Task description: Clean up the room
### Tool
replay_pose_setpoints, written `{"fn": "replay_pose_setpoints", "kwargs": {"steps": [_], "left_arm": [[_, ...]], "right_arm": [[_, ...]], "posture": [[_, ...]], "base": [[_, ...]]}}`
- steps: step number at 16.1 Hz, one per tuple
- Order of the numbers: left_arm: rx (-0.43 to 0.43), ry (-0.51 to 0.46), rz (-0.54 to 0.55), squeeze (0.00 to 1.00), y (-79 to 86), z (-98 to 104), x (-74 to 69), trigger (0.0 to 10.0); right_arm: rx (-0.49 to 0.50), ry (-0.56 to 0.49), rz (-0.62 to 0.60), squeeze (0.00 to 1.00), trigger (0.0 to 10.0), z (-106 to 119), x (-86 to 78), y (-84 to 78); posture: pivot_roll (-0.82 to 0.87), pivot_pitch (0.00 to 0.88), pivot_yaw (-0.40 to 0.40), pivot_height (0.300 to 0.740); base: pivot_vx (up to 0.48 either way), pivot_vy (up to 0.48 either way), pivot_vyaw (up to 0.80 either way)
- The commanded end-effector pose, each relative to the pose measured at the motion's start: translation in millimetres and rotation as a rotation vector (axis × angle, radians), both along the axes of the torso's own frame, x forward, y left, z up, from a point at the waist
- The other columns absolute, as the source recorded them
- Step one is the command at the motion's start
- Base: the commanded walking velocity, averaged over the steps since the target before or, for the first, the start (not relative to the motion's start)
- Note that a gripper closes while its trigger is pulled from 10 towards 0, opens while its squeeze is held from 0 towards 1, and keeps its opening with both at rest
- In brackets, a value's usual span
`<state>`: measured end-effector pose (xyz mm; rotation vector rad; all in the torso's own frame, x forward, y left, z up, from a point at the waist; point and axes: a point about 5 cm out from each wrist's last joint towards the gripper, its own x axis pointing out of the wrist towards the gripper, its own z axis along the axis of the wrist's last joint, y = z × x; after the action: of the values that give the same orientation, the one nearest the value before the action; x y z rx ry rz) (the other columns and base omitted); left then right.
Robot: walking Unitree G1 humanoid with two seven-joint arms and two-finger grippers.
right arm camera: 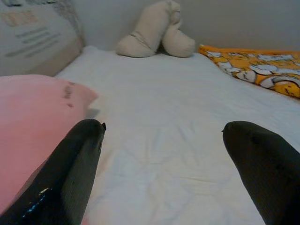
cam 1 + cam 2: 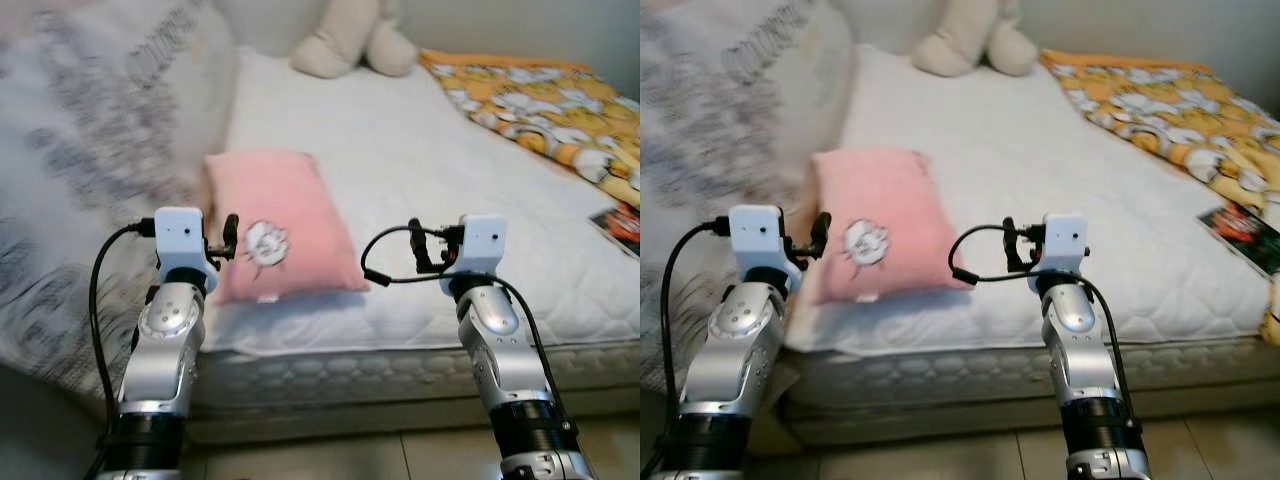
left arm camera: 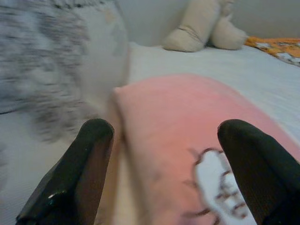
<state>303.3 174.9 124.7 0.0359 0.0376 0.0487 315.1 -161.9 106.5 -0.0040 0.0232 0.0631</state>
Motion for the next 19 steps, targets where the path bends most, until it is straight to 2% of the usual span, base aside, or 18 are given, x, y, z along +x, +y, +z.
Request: {"fn": "replay_pose_setpoints", "kwargs": {"steps": [1,4,6,8,10,13,15,17,18,19], "left_arm": [[-0.012,0.007,-0.005,0.0,-4.4,1,3.1,10.0],[-0.024,0.004,-0.008,0.0,-6.6,4,6.9,10.0],[-0.004,-0.017,0.005,0.0,-5.9,12,13.4,10.0],[-0.037,-0.014,-0.013,0.0,-6.3,22,23.3,10.0],[-0.069,0.023,-0.021,0.0,0.9,29,34.2,10.0],[-0.123,0.066,-0.014,0.0,14.9,34,46.8,10.0],[-0.147,0.109,-0.024,0.0,19.1,31,51.7,10.0],[-0.194,0.17,-0.012,0.0,27.1,24,55.4,10.0],[-0.291,0.202,0.022,0.0,36.3,20,57.3,10.0],[-0.322,0.206,0.023,0.0,36.7,20,58.0,10.0]], "right_arm": [[0.0,0.01,0.0,0.0,10.0,0,2.4,-3.5],[0.043,0.014,0.007,0.0,10.0,3,10.0,-4.4],[0.198,0.103,0.101,0.0,10.0,5,24.1,1.9],[0.228,0.107,0.142,0.0,10.0,17,37.9,2.3],[0.278,0.126,0.173,0.0,10.0,25,48.2,3.9],[0.42,0.223,0.243,0.0,10.0,15,54.7,10.6],[0.443,0.263,0.247,0.0,10.0,8,56.6,10.7],[0.439,0.284,0.236,0.0,10.0,3,57.7,7.4],[0.455,0.309,0.249,0.0,10.0,-1,57.6,6.6],[0.45,0.314,0.253,0.0,10.0,-1,57.7,7.3]], "posture": [[0.03,0.0,-0.05,0.74],[0.03,0.0,-0.048,0.74],[0.02,0.0,-0.041,0.74],[0.03,0.0,-0.045,0.74],[0.04,0.035,-0.049,0.74],[0.04,0.092,-0.036,0.74],[0.04,0.134,-0.037,0.74],[0.05,0.177,-0.037,0.74],[0.05,0.215,-0.042,0.74],[0.05,0.215,-0.042,0.74]], "base": [[0.424,0.0,0.0],[0.424,0.0,0.0],[0.426,0.0,0.0],[0.0,0.0,0.0],[0.0,0.0,0.0],[0.0,0.0,0.0],[0.0,0.0,0.0],[0.0,0.0,0.0],[0.0,0.0,0.0],[0.0,0.0,0.0]]}}
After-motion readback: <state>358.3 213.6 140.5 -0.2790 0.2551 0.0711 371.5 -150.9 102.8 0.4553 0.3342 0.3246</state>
